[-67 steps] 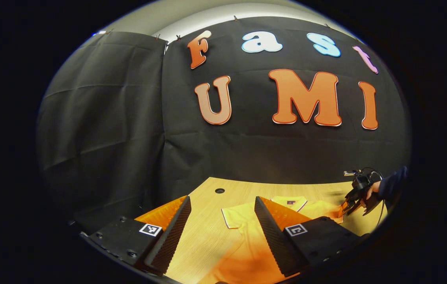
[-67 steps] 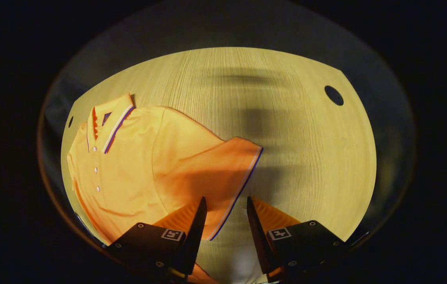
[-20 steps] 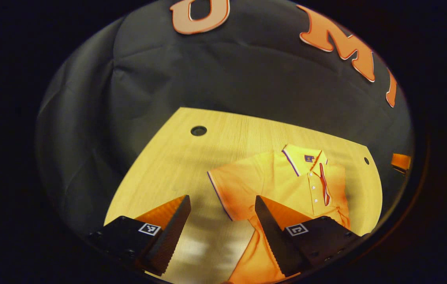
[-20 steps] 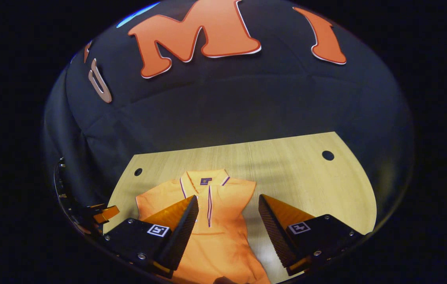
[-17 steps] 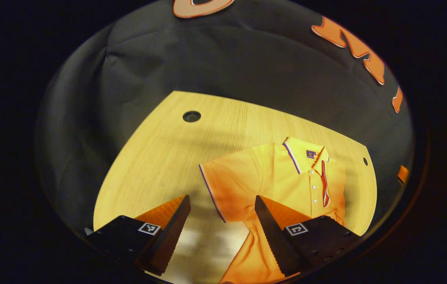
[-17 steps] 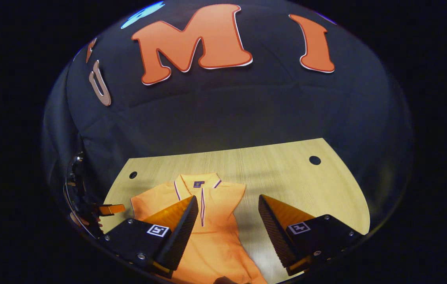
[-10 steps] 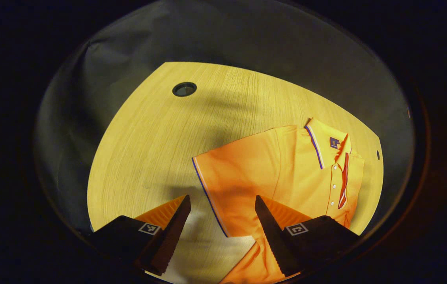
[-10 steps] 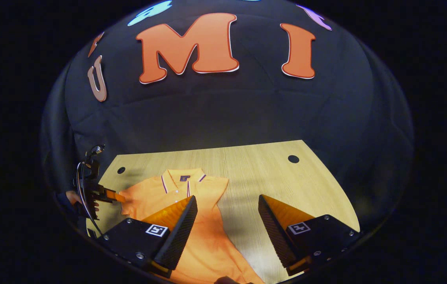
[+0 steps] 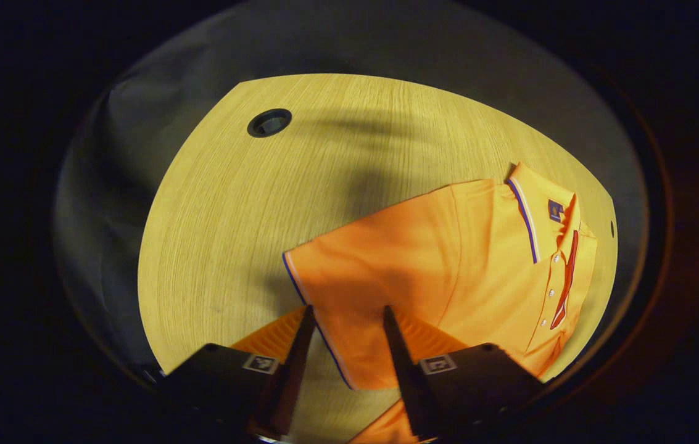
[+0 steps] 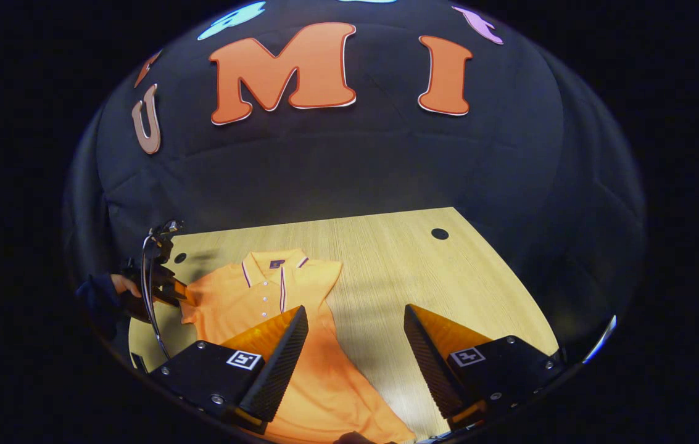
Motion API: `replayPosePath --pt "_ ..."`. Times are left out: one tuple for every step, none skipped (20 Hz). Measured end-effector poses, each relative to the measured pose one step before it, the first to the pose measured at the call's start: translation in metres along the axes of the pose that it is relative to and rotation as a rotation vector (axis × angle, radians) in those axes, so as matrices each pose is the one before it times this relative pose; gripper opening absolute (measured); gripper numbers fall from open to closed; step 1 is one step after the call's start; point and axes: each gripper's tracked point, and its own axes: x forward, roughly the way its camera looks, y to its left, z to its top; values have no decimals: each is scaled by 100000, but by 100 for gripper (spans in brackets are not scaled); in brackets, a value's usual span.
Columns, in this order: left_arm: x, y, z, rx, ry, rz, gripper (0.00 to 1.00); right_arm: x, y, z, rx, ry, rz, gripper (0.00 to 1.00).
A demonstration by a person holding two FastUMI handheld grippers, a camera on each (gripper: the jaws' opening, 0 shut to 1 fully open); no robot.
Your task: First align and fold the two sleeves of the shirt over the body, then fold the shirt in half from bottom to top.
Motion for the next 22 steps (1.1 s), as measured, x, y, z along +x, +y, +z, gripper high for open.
replayPosePath --pt "120 -334 62 1514 -15 -1130 54 -45 -175 -316 775 435 -253 95" --pt "35 -396 -3 1117 334 -434 35 -42 -276 -58 743 377 -496 95" --pt "-491 -345 177 822 -1497 -1112 15 -61 -197 -166 335 78 -439 95" --pt "-724 -401 693 1107 -2791 -1359 15 -54 -159 -2 300 -37 159 95" --pt "-811 -392 919 1781 -4041 -278 15 -34 -180 48 322 -112 -68 95" --pt "-771 -528 663 2553 -3351 284 14 9 -6 79 195 -179 863 95" --pt "-1049 -807 698 2607 -2526 -857 14 86 -88 57 103 -79 153 95" --pt "-1171 -1073 525 2805 -2104 -1564 14 83 -32 142 -171 -80 812 95" --pt "-880 -1193 593 2377 -2031 -1746 15 60 -44 89 -355 235 666 95" --pt "-845 -1545 517 2271 -1646 -2023 14 180 -106 132 -433 187 588 95" --pt "-658 -1291 619 2718 -1811 -1228 15 88 -63 143 -390 -73 1099 95" --pt "-539 -1312 463 2159 -1622 -600 14 34 -195 230 -73 -295 277 95" --pt "-135 -1309 491 2217 -1180 -874 14 -2 -34 195 36 -358 1149 95" --pt "-126 -1508 522 1432 -1584 -1344 15 -12 -176 169 93 -272 531 96" --pt "-170 -1542 404 1606 -957 -2169 15 -128 -309 58 -197 -301 586 95" --pt "-207 -1438 366 1060 -1572 -2167 15 -68 -358 3 -168 104 213 95" --pt "-108 -1555 557 287 -2153 -3639 15 -85 -476 -12 138 -79 -41 95" --pt "-803 -1655 424 322 -1764 -4763 29 -141 -284 47 363 -138 601 95" --pt "-360 -1284 261 149 -1819 -3902 38 -90 -355 -41 492 15 51 95" --pt "-1092 -937 176 23 -1766 -2404 58 -174 -303 38 189 -189 680 95" --pt "-742 -727 305 380 -1505 -1390 57 -190 -322 25 -90 -454 -47 95" --pt "-318 -22 -453 356 -1645 1101 65 -65 -311 111 -433 -686 422 95"
